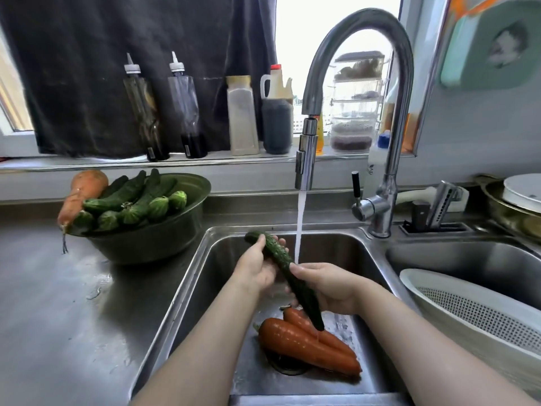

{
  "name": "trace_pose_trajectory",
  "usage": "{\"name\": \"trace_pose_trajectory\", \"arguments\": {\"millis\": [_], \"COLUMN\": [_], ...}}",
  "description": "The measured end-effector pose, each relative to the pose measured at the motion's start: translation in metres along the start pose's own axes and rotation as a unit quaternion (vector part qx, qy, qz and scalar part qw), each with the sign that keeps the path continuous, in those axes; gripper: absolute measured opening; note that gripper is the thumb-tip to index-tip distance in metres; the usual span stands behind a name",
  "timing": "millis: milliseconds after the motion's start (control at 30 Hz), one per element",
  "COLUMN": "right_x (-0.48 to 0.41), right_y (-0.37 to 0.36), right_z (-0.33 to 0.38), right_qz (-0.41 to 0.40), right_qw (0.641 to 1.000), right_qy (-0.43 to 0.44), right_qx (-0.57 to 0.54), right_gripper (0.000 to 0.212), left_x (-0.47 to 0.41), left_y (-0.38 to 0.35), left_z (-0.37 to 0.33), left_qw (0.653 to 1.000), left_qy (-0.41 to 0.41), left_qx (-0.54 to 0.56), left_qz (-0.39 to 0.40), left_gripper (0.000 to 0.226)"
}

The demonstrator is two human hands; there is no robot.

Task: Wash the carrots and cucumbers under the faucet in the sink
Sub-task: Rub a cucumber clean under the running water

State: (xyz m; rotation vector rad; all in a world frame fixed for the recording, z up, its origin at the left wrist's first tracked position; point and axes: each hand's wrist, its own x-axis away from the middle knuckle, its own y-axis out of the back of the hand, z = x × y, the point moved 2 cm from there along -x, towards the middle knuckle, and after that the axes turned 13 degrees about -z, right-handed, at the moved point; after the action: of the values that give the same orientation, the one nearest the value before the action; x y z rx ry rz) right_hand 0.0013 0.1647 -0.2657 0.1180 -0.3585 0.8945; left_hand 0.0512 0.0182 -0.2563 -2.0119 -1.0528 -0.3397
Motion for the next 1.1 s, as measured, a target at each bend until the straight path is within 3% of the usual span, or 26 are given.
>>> {"name": "trace_pose_trajectory", "arguments": {"millis": [133, 267, 333, 500, 600, 867, 933, 1100], "right_x": [-0.007, -0.009, -0.008, -0.009, -0.009, -0.005, -0.007, -0.01], "right_y": [-0.019, -0.019, -0.017, -0.018, -0.017, -0.013, -0.009, 0.001], "right_z": [0.004, 0.012, 0.016, 0.013, 0.01, 0.02, 0.02, 0.01], "right_qz": [-0.113, -0.226, -0.217, -0.066, -0.062, -0.167, -0.191, -0.141], "right_qw": [0.988, 0.958, 0.954, 0.971, 0.974, 0.96, 0.958, 0.989], "right_qy": [0.024, 0.146, 0.187, 0.204, 0.199, 0.198, 0.184, 0.021], "right_qx": [0.098, 0.098, 0.092, 0.105, 0.095, 0.108, 0.105, 0.041], "right_gripper": [0.058, 0.05, 0.045, 0.013, 0.008, 0.073, 0.08, 0.083], "left_x": [0.002, 0.01, 0.014, 0.003, 0.001, 0.013, 0.014, 0.021], "left_y": [0.006, -0.001, -0.004, -0.004, -0.001, 0.001, 0.0, -0.007], "left_z": [-0.008, -0.005, -0.003, 0.001, -0.004, -0.001, -0.002, 0.011], "left_qw": [0.999, 0.997, 0.994, 0.989, 0.987, 0.978, 0.974, 0.974], "left_qy": [-0.022, -0.03, -0.046, -0.083, -0.097, -0.111, -0.125, -0.104], "left_qx": [0.032, 0.016, -0.002, -0.051, -0.038, -0.053, -0.064, -0.083], "left_qz": [0.007, 0.073, 0.1, 0.115, 0.119, 0.167, 0.176, 0.184], "left_gripper": [0.047, 0.048, 0.038, 0.042, 0.041, 0.042, 0.043, 0.044]}}
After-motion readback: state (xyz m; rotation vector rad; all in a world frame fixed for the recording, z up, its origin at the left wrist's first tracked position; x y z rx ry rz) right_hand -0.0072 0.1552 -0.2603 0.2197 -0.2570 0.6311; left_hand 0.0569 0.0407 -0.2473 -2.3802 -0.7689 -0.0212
